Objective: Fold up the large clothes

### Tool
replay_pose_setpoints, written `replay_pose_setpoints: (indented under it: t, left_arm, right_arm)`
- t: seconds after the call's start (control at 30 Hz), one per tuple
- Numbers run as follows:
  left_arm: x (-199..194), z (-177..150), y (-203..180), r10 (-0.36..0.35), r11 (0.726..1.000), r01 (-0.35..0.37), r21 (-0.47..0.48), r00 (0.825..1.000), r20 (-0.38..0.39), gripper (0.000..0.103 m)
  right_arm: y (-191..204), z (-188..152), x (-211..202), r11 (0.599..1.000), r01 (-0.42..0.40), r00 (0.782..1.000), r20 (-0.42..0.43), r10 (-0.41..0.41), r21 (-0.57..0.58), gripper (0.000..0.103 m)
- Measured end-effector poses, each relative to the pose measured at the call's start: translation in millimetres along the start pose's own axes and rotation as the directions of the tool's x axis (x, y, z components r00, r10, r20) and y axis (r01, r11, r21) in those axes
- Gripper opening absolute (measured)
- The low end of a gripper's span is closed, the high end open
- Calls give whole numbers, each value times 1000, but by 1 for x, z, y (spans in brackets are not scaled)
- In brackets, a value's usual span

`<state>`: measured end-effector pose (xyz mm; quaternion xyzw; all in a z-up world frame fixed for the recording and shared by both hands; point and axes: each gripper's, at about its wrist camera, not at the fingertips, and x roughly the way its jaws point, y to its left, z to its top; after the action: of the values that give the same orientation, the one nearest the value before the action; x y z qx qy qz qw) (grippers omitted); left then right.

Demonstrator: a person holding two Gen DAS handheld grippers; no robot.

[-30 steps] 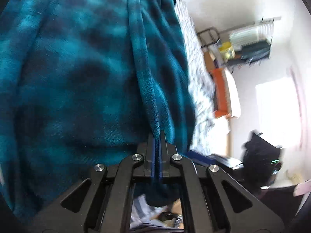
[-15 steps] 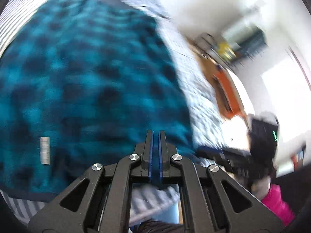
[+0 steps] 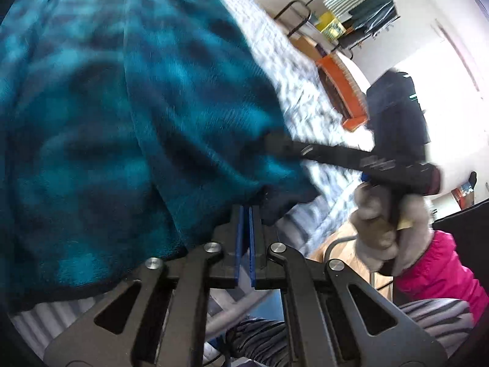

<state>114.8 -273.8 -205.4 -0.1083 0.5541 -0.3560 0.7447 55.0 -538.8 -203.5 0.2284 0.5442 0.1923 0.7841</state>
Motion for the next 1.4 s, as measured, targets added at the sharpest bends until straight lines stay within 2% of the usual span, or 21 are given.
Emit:
replay_pose_setpoints:
  t: [0.03,0.07,0.2,0.27,0.33,0.37,0.43,0.47,0.5,0.63,0.7,0.9,1.07,1.2,1.33,1.4]
  left_arm:
    - [-12,2,-4,-1,1000,1,5,1000,23,0]
    - [-20,6,-6,2,1000,-2,5,999,42,0]
    - [-73,14,-12,49,999,-50,-2,987,152,0]
    - [-99,18,-7,87,996,-88,-5,976,202,0]
    - [-125,22,2,143,990,-141,-27,957,254,2]
    - [-138,24,8,174,985,-170,-40,947,270,7]
    - [-160,30,20,207,978,-196,-67,929,306,17]
    - [-173,29,27,228,973,-211,-89,916,331,25]
    - [-182,29,33,245,969,-220,-109,906,346,28]
    - [-216,22,61,280,957,-217,-195,870,406,28]
    - [-225,19,74,288,951,-201,-237,858,426,28]
    - [-244,6,117,300,927,-148,-345,845,442,28]
    - [-253,-6,128,309,915,-133,-380,837,452,28]
    - [-251,-12,134,323,907,-141,-396,836,443,28]
    - [-242,-18,144,330,893,-136,-428,845,420,28]
    - [-235,-19,148,329,888,-134,-440,853,405,32]
  right_arm:
    - [3,0,3,1000,-15,1000,-24,15,0,11]
    - [7,0,2,1000,5,1000,-24,-6,-10,8]
    - [33,5,-11,993,88,996,-17,-89,-81,6]
    - [47,8,-16,985,135,990,-19,-138,-109,6]
    - [65,13,-18,966,202,978,-22,-208,-160,6]
    - [72,15,-18,957,225,972,-24,-233,-182,6]
    - [91,17,-16,925,289,953,-21,-304,-245,6]
    - [104,17,-14,899,327,939,-9,-344,-293,6]
    - [118,17,-12,867,360,925,8,-381,-344,6]
    - [155,17,-8,807,404,904,51,-425,-431,6]
    - [176,14,-1,778,419,897,82,-434,-469,6]
    - [223,5,35,740,387,909,91,-408,-551,5]
    - [249,-1,78,719,346,917,54,-395,-603,5]
    - [259,-14,117,683,307,914,5,-406,-663,6]
    - [250,-17,139,709,250,919,-68,-387,-659,6]
    - [246,-18,142,703,233,922,-78,-380,-672,6]
